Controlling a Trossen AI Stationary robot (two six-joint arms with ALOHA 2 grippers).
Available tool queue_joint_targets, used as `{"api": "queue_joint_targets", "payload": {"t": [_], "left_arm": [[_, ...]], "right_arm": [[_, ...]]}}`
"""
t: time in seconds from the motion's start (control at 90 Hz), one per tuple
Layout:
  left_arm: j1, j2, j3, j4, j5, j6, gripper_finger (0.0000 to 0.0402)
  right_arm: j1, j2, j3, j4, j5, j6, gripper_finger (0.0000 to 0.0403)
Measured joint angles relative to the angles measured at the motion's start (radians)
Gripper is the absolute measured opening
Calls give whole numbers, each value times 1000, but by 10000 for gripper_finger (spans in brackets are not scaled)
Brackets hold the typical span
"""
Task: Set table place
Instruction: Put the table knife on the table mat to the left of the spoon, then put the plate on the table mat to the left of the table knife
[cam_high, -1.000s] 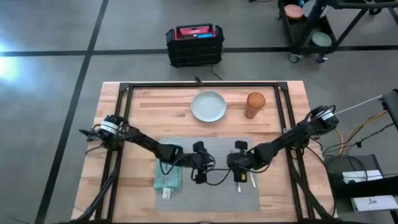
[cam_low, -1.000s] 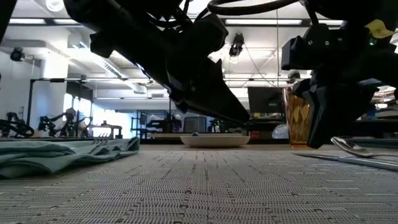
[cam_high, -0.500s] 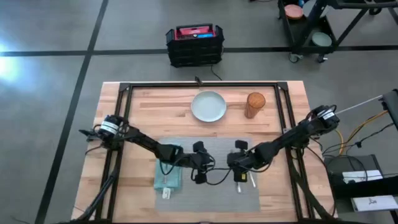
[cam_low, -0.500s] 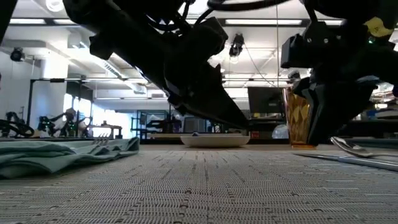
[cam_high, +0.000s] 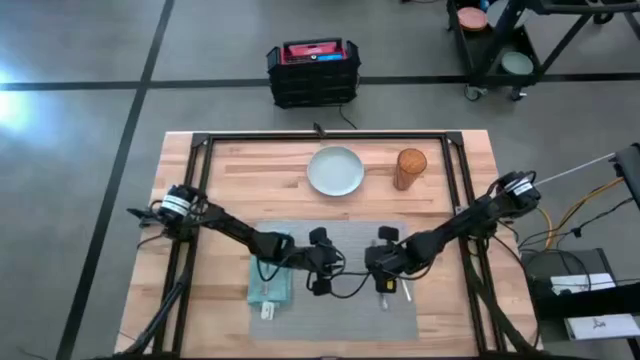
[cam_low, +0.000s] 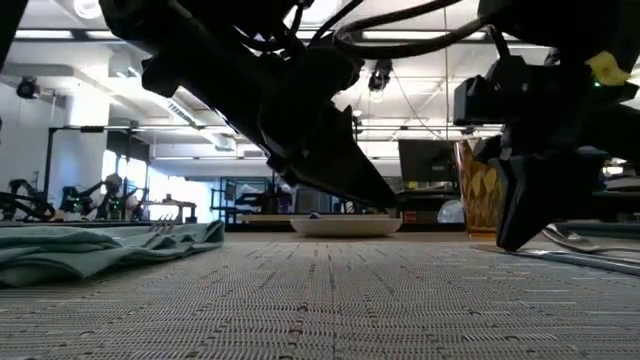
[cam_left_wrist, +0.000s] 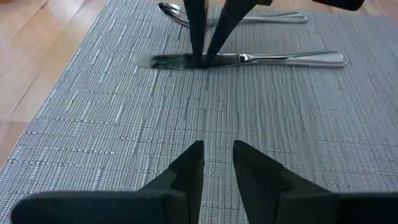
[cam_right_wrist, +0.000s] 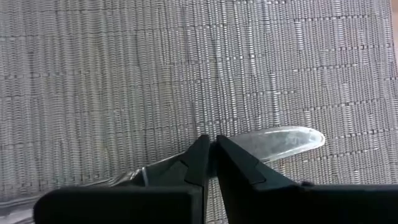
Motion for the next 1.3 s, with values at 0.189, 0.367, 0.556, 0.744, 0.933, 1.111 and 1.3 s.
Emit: {"api": "queue_joint_targets", "payload": {"t": [0.189, 0.367, 0.556, 0.744, 0.933, 1.111, 1.3], "left_arm": [[0, 0, 0, 0, 0, 0, 73], [0, 0, 0, 1, 0, -2, 73], [0, 0, 0, 1, 0, -3, 73], [0, 0, 0, 3, 0, -3, 73], [0, -4, 0, 4, 0, -3, 73], [0, -96, 3, -122, 0, -7, 73], [-4, -288, 4, -427, -57, -57, 73]], "right_arm": [[0, -3, 1, -51, -1, 9, 13], [0, -8, 1, -58, -6, 14, 14], [0, -17, 1, -67, -19, 34, 14], [0, -43, -1, -75, -29, 59, 14], [0, -116, 23, -123, -43, 59, 14], [-5, -205, 38, -142, 3, 44, 14], [-52, -237, 41, -121, 130, -116, 14]]}}
